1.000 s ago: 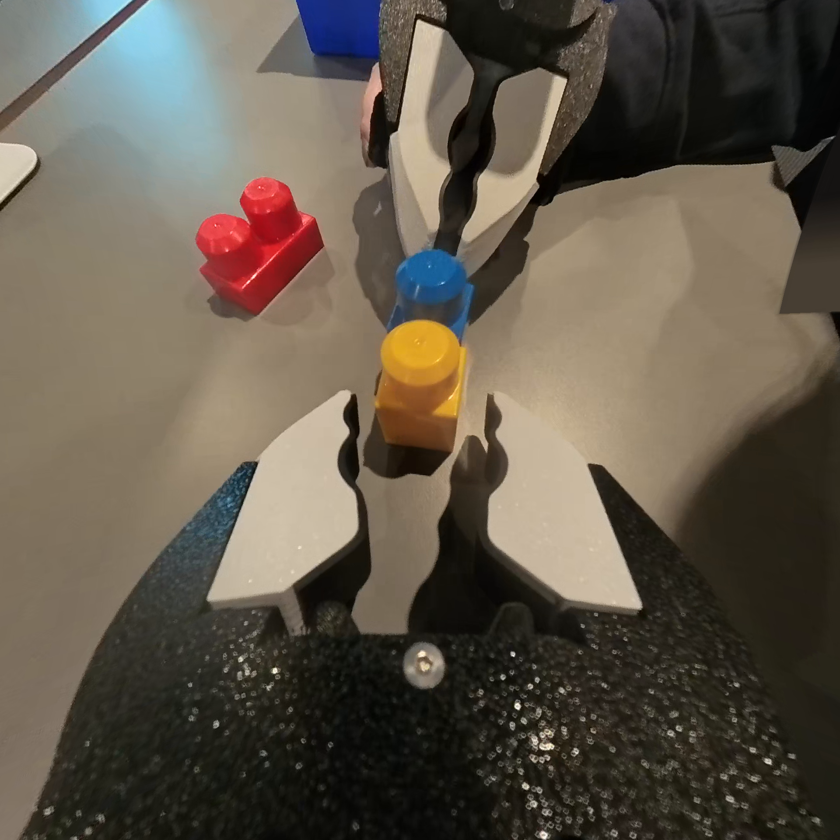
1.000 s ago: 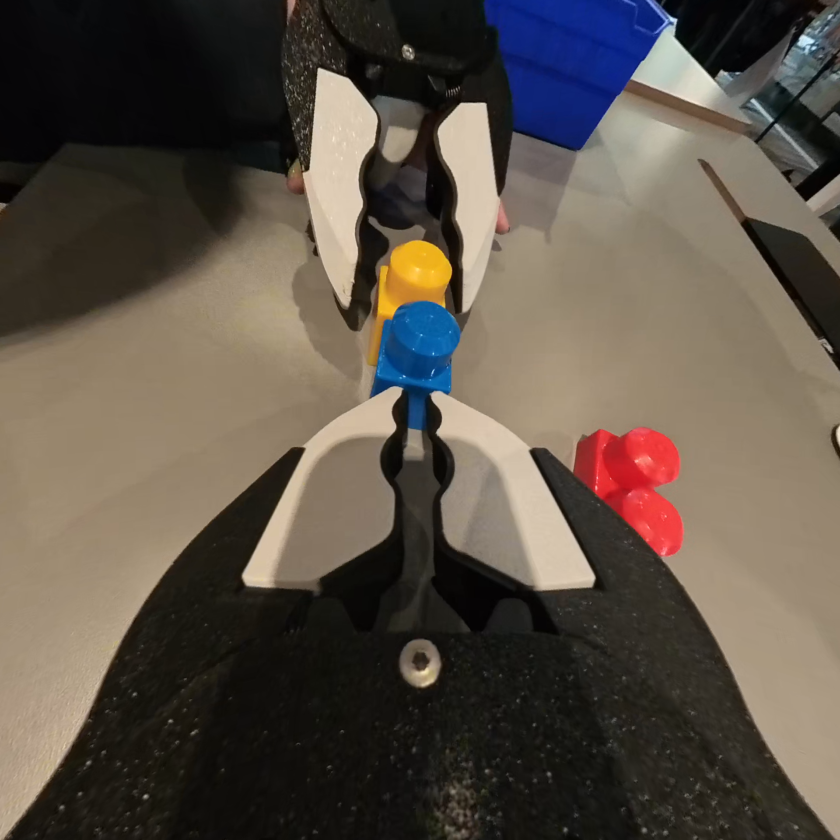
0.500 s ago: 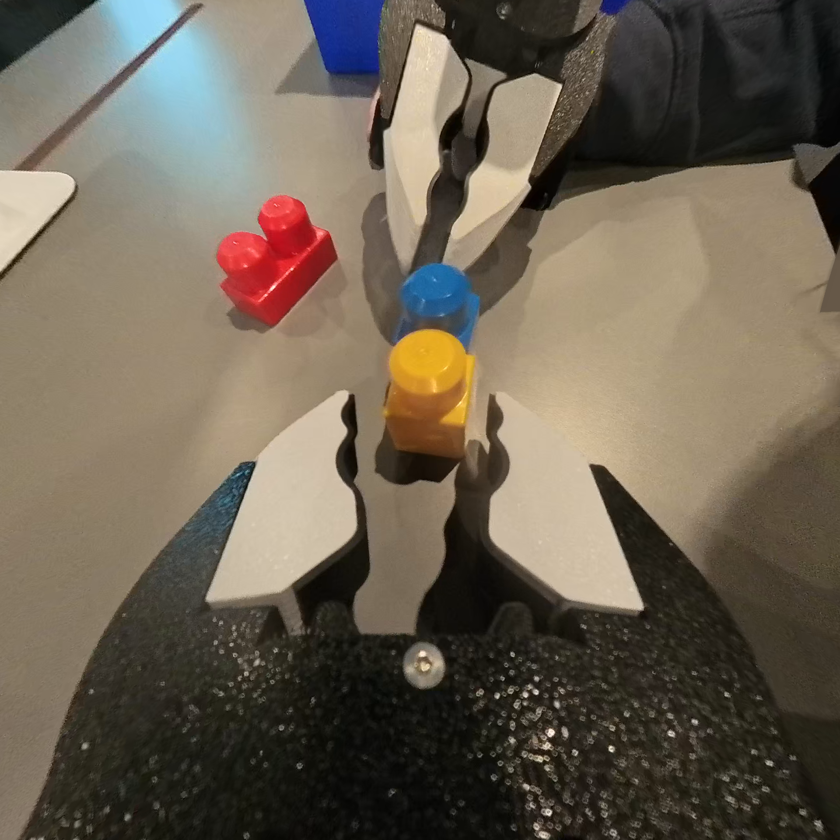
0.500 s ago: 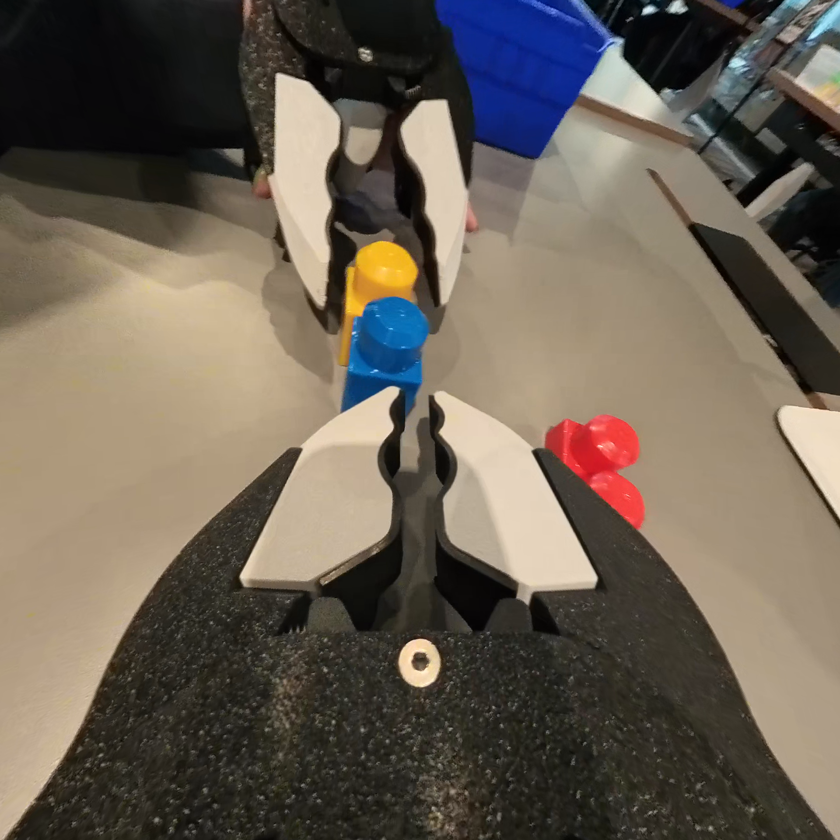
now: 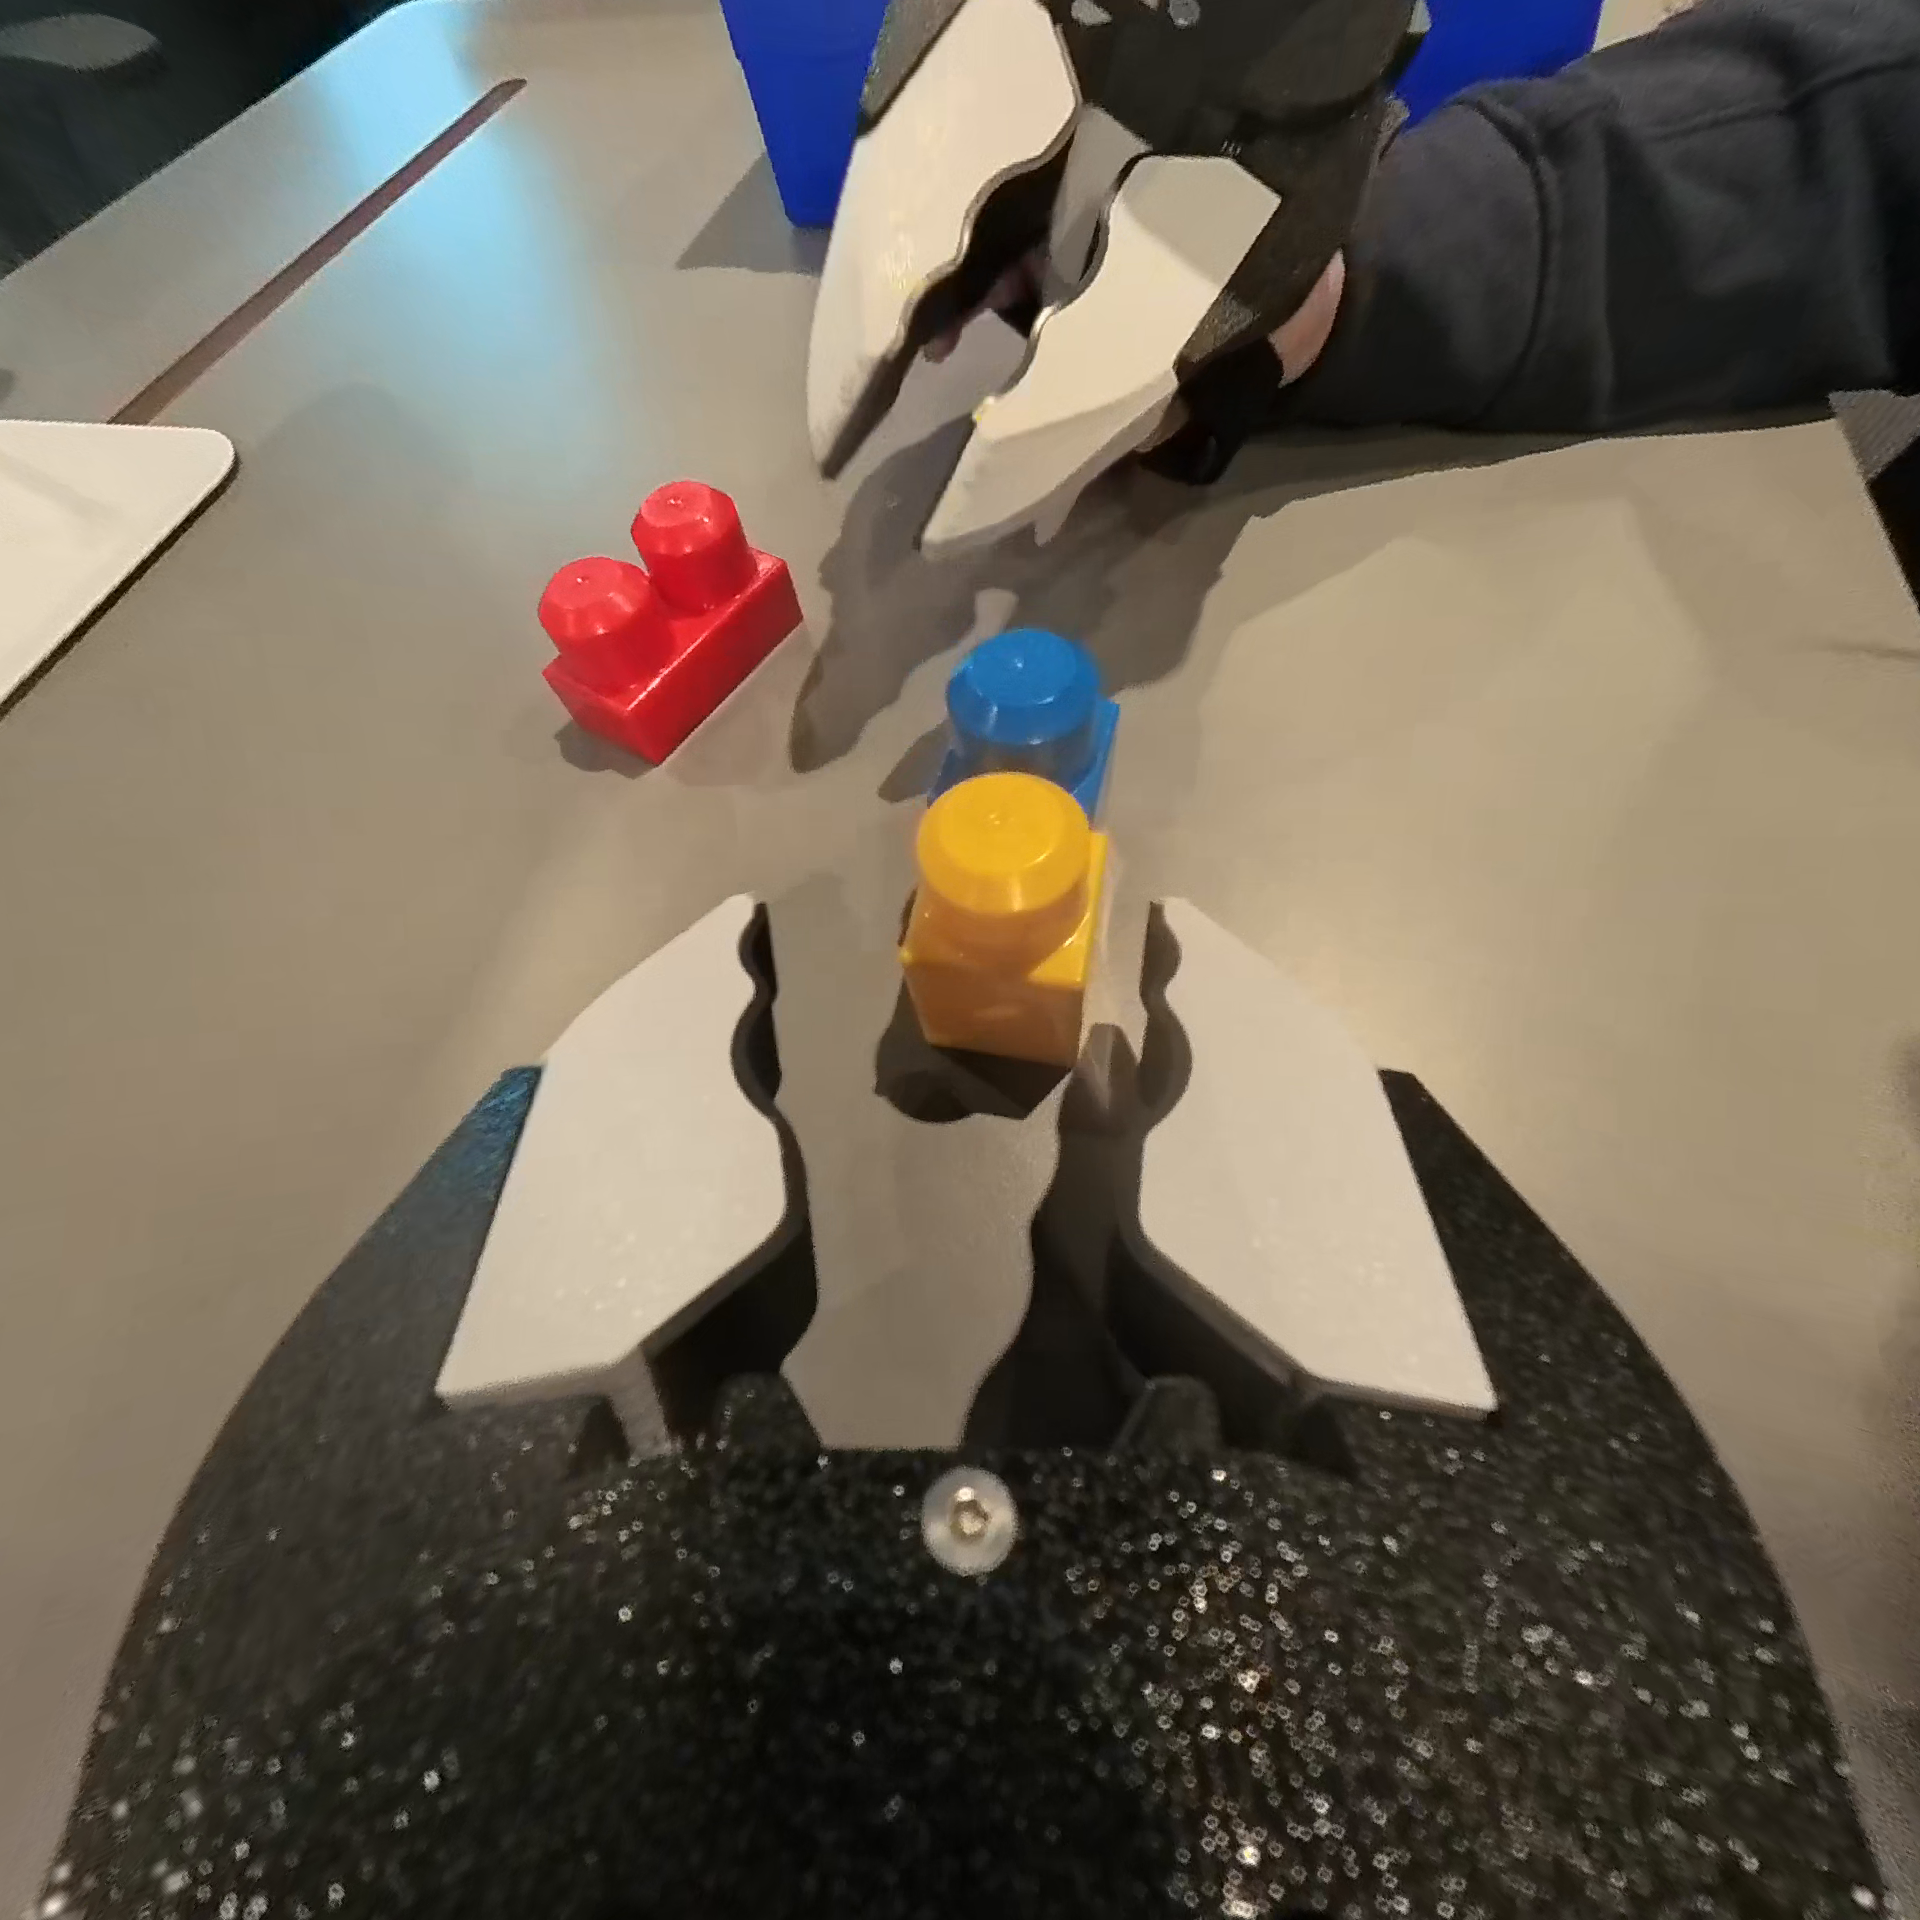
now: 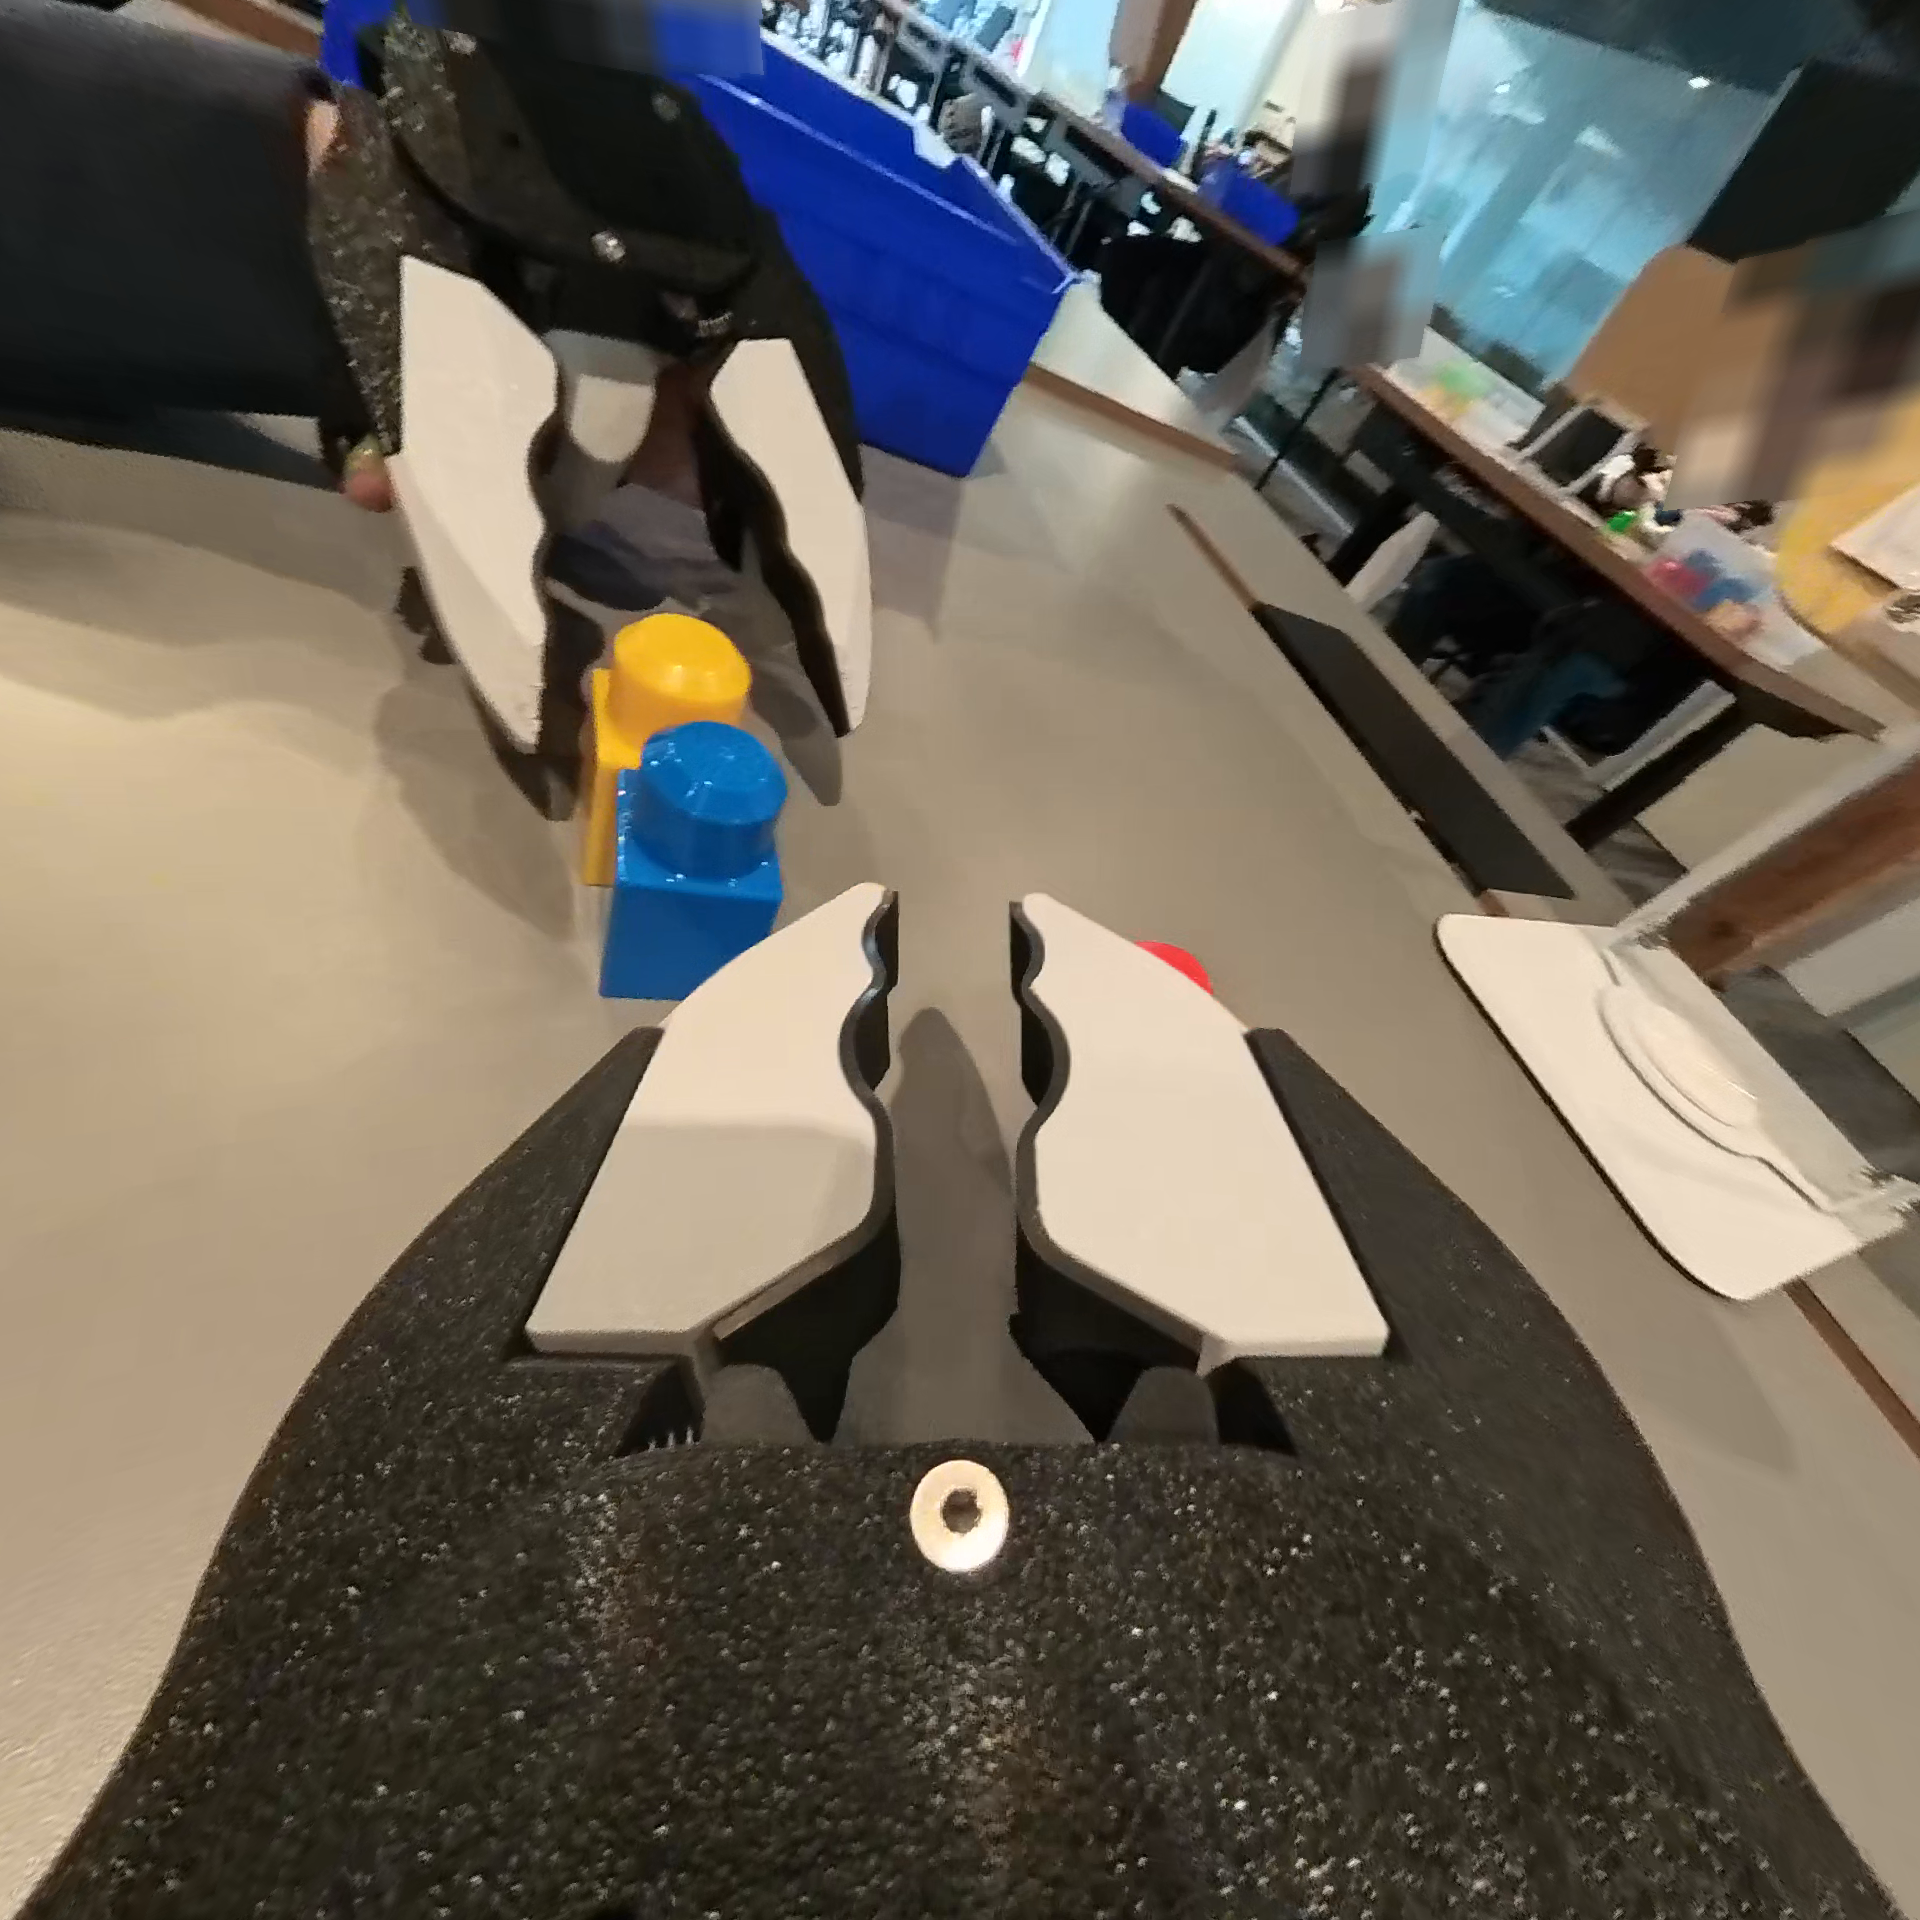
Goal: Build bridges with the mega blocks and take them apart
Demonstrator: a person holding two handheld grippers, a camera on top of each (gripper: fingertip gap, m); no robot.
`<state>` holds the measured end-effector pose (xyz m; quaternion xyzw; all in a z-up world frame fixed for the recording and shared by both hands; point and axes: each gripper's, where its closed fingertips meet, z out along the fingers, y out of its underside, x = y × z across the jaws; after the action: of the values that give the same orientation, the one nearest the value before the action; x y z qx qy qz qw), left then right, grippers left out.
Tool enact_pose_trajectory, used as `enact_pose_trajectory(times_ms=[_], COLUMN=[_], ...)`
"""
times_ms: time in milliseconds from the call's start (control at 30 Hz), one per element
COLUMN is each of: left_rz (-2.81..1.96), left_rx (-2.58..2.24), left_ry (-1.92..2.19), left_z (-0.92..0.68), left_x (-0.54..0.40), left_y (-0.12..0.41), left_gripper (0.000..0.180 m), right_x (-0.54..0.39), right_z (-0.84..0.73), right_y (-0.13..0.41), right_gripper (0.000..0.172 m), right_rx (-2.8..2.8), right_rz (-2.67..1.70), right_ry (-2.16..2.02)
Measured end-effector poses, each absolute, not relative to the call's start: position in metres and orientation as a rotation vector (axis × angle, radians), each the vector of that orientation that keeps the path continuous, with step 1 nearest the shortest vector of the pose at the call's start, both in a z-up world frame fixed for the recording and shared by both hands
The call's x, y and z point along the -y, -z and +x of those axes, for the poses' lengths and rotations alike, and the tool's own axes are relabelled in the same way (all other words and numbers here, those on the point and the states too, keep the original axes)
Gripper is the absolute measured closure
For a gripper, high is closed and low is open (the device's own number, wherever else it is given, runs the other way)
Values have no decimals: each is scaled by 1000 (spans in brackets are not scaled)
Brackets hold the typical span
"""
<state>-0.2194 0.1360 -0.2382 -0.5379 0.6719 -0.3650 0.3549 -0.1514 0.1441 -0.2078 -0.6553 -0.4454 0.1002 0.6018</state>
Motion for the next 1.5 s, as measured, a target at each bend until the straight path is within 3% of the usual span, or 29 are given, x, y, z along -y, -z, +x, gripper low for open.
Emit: enact_pose_trajectory(times_ms=[333, 867, 1300, 1500], left_rz=[-1353, -1302, -1599, -1680], left_rx=[-1628, -1304, -878, -843], left_ry=[900, 753, 68, -78], left_z=[-223, -238, -287, -290], left_x=[-149, -190, -283, -306], left_y=[220, 176, 177, 179], left_gripper=[104, 120, 157, 161], right_x=[-150, -165, -158, -152], right_z=[-139, -109, -155, -206], right_y=[200, 192, 151, 132], right_gripper=[145, 145, 145, 142], right_rx=[948, 739, 797, 811], right_rz=[-1507, -1566, -1465, -1434], right_ry=[-182, -102, -28, -139])
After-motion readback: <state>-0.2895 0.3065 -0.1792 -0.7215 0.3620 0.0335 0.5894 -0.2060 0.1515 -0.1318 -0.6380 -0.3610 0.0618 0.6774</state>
